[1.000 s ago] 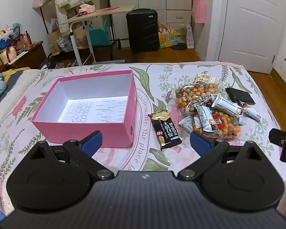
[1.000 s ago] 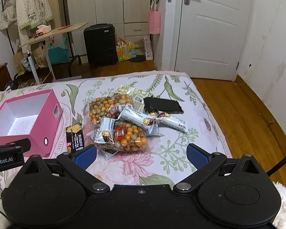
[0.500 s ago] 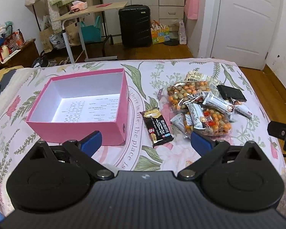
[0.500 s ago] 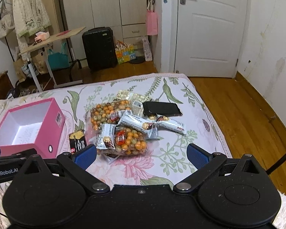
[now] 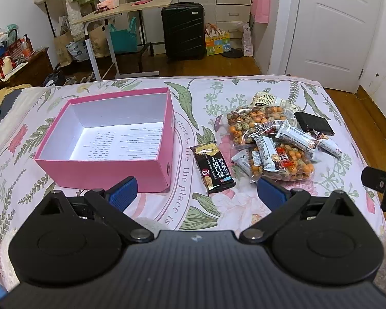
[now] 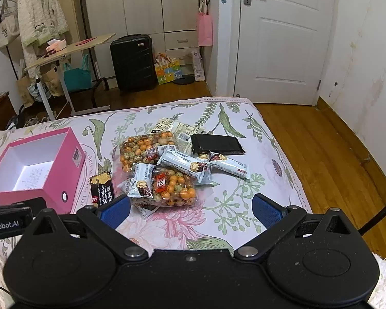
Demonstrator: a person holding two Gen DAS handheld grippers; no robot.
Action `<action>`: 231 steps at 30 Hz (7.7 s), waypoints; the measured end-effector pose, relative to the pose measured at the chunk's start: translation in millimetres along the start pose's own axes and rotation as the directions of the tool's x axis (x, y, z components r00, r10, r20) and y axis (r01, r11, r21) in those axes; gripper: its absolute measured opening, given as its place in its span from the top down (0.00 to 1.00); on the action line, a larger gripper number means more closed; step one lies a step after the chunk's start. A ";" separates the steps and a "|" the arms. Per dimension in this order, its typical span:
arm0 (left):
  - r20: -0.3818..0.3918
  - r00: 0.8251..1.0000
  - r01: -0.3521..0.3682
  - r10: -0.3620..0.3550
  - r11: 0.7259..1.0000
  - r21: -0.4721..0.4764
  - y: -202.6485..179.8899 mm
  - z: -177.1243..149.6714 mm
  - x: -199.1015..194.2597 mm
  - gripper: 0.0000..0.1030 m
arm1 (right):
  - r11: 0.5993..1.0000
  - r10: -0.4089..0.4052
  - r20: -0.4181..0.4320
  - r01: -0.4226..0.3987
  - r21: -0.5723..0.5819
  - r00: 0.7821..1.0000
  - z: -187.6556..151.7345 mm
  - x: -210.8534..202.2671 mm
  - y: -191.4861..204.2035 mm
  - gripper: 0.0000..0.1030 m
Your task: Organize snacks
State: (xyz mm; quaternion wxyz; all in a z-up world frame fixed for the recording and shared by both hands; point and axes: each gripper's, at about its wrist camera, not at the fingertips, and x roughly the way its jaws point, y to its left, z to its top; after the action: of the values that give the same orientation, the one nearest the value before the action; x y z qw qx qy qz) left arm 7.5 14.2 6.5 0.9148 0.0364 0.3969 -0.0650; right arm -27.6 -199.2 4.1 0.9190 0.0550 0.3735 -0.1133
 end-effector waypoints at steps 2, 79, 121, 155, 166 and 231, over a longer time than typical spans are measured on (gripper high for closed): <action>0.001 1.000 0.001 -0.001 1.000 -0.001 0.2 0.0 -0.1 0.02 | 1.000 0.000 0.003 0.000 -0.011 1.000 -0.8 0.0 2.4 0.01; -0.088 0.942 0.323 -0.323 0.946 -0.018 -71.2 5.2 193.7 0.73 | 0.889 0.285 -0.285 -0.364 -0.278 0.915 72.1 241.7 -26.7 0.66; -0.046 0.965 0.254 -0.257 0.965 -0.072 81.1 18.1 56.1 0.73 | 0.752 0.553 -0.504 -0.658 -0.041 0.664 35.6 149.8 98.1 0.66; -0.105 0.971 0.149 -0.215 0.887 -0.438 218.0 72.3 253.0 0.63 | 0.702 0.323 -0.305 -0.443 -0.558 0.896 65.3 246.3 327.7 0.64; -0.015 0.962 0.259 -0.272 0.931 -0.259 195.7 78.2 158.1 0.62 | 0.709 0.466 -0.332 -0.571 -0.414 0.820 73.8 175.1 254.9 0.61; -0.170 0.863 0.365 -0.475 0.821 -0.439 72.8 -16.3 208.3 0.66 | 0.736 0.374 -0.359 -0.509 -0.447 0.855 -24.7 201.7 167.0 0.38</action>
State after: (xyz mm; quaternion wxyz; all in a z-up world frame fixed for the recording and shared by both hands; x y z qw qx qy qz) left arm 147.3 69.4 -155.7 0.8021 -0.2282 0.5216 -0.1802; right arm 137.7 -66.6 -151.8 0.8447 -0.0978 0.4761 0.2241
